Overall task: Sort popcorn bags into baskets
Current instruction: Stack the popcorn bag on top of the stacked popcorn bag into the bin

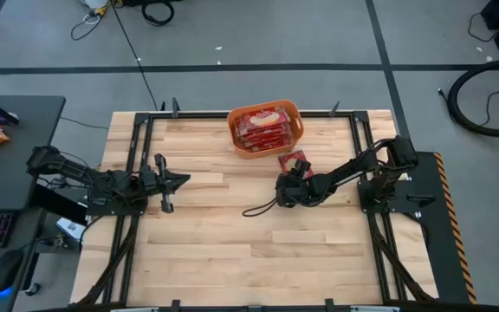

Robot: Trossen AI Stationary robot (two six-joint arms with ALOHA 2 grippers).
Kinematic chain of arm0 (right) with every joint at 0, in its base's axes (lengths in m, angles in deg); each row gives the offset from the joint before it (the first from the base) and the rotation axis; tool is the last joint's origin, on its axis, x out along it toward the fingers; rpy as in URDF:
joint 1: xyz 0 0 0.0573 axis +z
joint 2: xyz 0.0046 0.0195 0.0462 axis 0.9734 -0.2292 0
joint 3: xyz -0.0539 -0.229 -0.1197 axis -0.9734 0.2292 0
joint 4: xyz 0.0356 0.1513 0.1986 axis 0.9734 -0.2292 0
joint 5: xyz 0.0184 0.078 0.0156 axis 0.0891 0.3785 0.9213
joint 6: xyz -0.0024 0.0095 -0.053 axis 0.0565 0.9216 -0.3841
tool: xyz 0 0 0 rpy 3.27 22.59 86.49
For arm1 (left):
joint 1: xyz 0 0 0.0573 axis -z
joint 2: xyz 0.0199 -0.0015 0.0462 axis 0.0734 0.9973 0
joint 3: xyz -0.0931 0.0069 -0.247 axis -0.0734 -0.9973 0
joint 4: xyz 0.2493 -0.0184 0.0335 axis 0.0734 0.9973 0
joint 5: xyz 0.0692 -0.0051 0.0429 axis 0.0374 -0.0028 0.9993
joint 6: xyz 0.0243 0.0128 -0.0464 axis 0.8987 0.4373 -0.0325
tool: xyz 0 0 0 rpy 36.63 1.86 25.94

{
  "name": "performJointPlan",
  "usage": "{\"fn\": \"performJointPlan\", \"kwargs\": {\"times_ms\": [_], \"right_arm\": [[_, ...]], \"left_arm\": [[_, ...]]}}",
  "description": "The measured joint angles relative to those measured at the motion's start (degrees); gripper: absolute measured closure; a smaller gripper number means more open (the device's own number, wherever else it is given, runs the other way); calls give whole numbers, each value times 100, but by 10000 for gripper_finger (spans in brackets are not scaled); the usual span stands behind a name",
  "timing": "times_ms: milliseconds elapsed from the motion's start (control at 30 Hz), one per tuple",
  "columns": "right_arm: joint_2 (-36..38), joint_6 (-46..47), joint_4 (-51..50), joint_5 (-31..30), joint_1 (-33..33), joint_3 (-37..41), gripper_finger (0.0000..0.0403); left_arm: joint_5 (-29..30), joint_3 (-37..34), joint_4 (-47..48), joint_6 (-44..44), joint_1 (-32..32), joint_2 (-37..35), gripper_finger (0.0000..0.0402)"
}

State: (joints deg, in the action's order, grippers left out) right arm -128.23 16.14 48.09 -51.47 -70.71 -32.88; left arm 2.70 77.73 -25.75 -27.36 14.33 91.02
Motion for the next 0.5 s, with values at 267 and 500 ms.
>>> {"fn": "performJointPlan", "kwargs": {"times_ms": [267, 500], "right_arm": [[-42, 273, -389, -21, -78, -28, 186], [-14, 376, -801, 17, -84, -20, 223]], "left_arm": [[-2, 0, 0, -2, 0, 1, 383], [-2, 0, 0, -4, 0, 0, 383]]}}
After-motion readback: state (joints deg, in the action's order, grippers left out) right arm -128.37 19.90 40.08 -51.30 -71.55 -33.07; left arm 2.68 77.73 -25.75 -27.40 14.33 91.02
